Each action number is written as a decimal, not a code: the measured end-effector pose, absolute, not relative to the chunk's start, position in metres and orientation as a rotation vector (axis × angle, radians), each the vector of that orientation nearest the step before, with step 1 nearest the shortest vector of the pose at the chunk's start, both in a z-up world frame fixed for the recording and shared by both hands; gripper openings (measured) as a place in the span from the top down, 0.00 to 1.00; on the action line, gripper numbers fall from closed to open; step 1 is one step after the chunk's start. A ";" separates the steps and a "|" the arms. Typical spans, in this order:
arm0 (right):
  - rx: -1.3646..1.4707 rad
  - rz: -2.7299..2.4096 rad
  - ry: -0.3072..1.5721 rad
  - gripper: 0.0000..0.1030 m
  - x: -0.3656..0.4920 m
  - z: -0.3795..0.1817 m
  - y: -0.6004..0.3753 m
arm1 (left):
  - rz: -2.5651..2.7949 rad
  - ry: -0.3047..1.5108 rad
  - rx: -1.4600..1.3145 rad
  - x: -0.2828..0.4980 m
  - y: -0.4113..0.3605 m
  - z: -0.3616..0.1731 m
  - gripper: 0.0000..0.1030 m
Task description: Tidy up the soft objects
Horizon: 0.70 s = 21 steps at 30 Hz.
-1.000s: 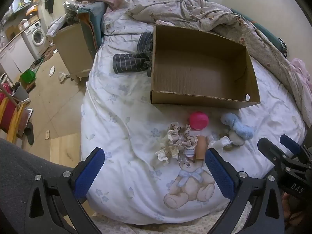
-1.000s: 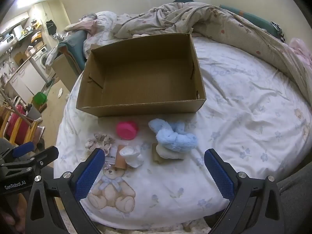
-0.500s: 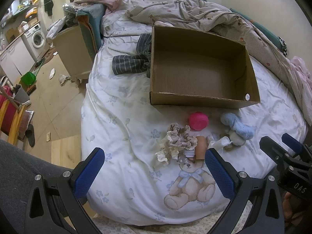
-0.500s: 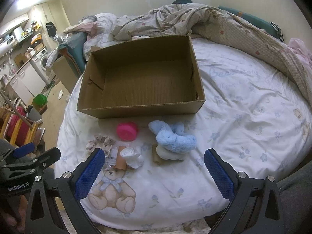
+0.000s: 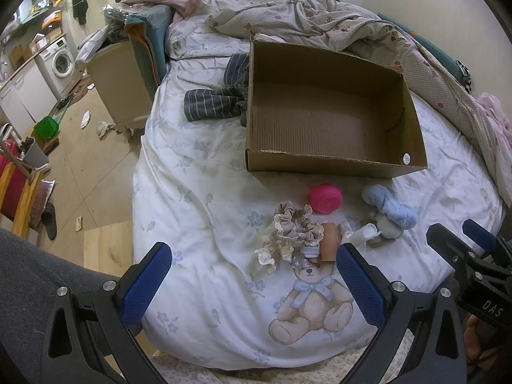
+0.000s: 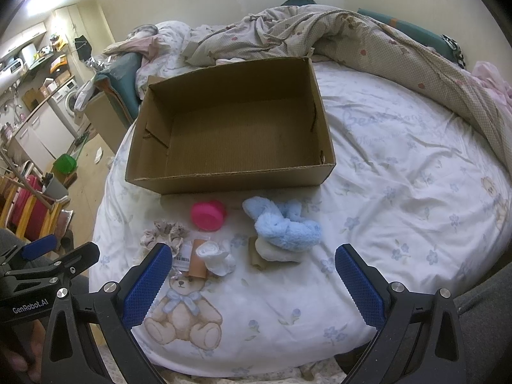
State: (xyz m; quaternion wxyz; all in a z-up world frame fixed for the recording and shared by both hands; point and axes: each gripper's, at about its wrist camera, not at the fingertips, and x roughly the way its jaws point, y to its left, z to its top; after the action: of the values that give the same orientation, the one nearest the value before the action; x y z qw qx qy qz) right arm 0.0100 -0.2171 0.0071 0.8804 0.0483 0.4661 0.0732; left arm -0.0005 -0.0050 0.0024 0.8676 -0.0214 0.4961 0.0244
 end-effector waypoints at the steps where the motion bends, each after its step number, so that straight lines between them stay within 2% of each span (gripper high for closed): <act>1: 0.101 0.152 0.972 0.00 0.010 0.007 -0.217 | 0.051 1.040 -0.045 0.000 -0.005 0.002 0.00; 21: 0.107 0.145 0.973 0.00 0.012 0.004 -0.220 | 0.054 1.043 -0.056 0.000 -0.002 -0.002 0.00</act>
State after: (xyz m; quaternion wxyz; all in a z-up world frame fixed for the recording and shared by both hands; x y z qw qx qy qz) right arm 0.0118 -0.2199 0.0035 0.8800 0.0513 0.4670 0.0694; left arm -0.0001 -0.0022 -0.0023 0.8663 -0.0266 0.4982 0.0259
